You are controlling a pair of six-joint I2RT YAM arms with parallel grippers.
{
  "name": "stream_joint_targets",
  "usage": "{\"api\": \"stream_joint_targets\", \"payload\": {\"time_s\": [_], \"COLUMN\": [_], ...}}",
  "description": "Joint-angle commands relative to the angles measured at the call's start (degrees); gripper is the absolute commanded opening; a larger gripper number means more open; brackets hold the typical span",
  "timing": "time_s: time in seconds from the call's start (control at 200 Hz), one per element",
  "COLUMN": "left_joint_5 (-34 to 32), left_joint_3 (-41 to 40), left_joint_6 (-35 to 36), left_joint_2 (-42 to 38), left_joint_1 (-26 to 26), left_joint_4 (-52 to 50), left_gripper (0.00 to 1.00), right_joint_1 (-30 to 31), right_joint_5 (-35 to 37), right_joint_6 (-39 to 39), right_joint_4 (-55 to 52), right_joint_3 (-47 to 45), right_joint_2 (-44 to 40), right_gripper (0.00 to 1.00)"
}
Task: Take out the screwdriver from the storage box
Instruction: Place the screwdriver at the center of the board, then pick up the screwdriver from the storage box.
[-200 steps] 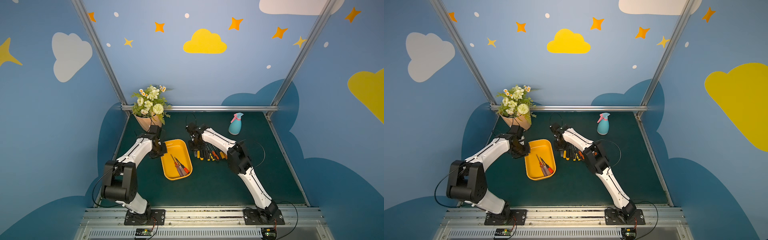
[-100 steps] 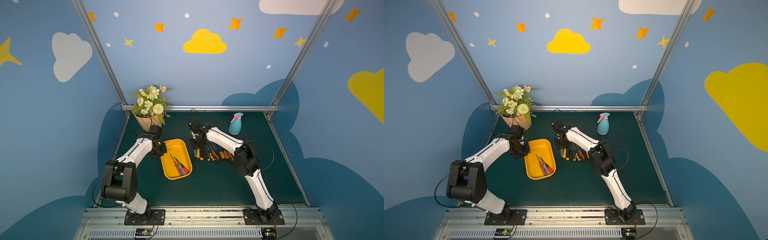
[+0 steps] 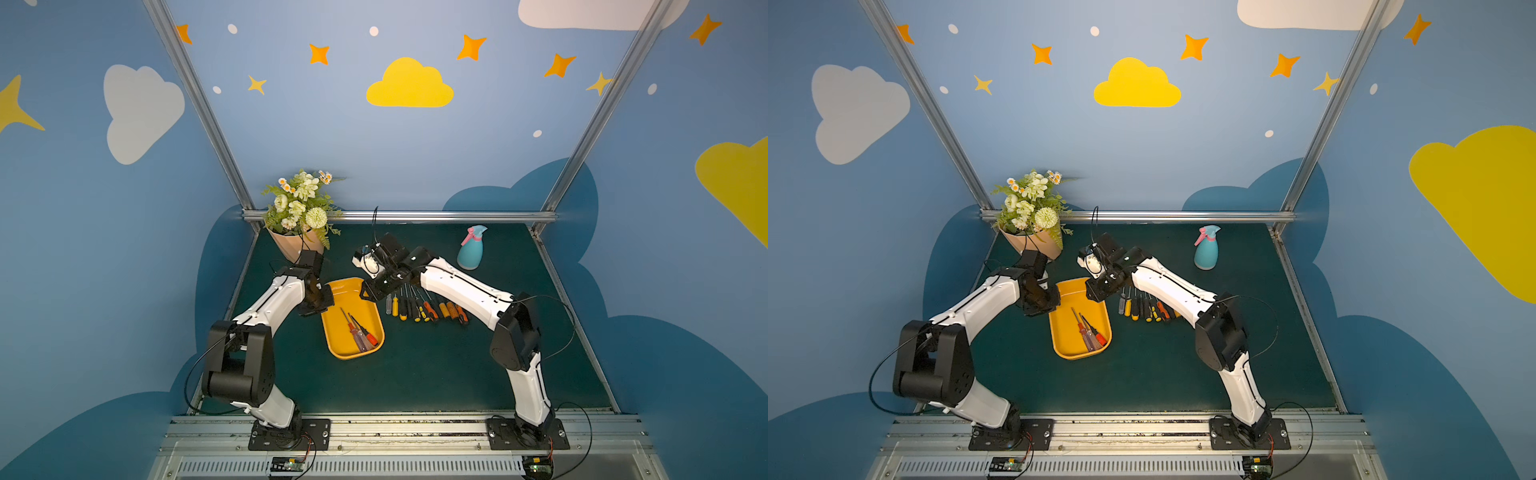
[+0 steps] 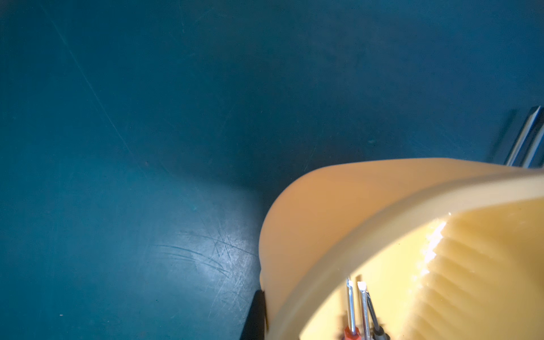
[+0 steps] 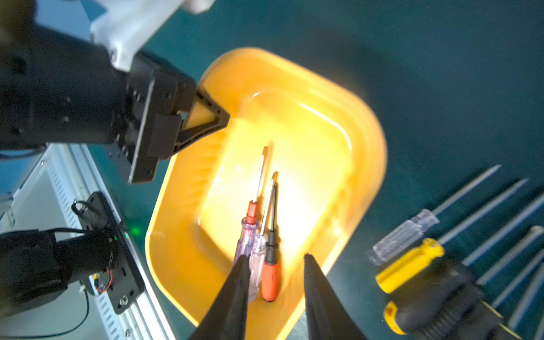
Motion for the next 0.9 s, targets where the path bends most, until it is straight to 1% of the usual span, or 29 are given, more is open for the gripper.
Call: {"api": "stream_joint_targets", "payload": {"time_s": [0.0,0.29,0.466,0.606,0.896], "left_joint_5": [0.75,-0.26,-0.85,-0.87,-1.30], "left_joint_3": [0.18,-0.63,-0.29,-1.06,0.13], "left_joint_6": [-0.37,-1.75,-2.75,-3.31,-4.30], "left_joint_2": [-2.28,-3.17,-2.26,-2.56,-2.04], "left_joint_1": [-0.05,-0.08,-0.11,-0.31,-0.86], "left_joint_4": [-0.98,-1.24,-1.18,-0.37,-0.40], "left_gripper": [0.02,0.03,0.03,0.02,0.02], "right_joint_1": [1.01,2.67,3.66,4.81,6.66], "right_joint_5": [-2.14,-3.52,-6.06,-6.17,-6.35], "right_joint_6": [-2.80,-3.09,-1.96,-1.74,-2.06], "right_joint_4": [-3.90,-6.72,-8.34,-8.81,-10.09], "right_joint_3": [0.93,-0.50,-0.12,-0.36,-0.12], "right_joint_2": [2.55,4.45,6.01,6.58,8.08], "right_gripper": [0.34,0.32,0.32,0.33,0.33]}}
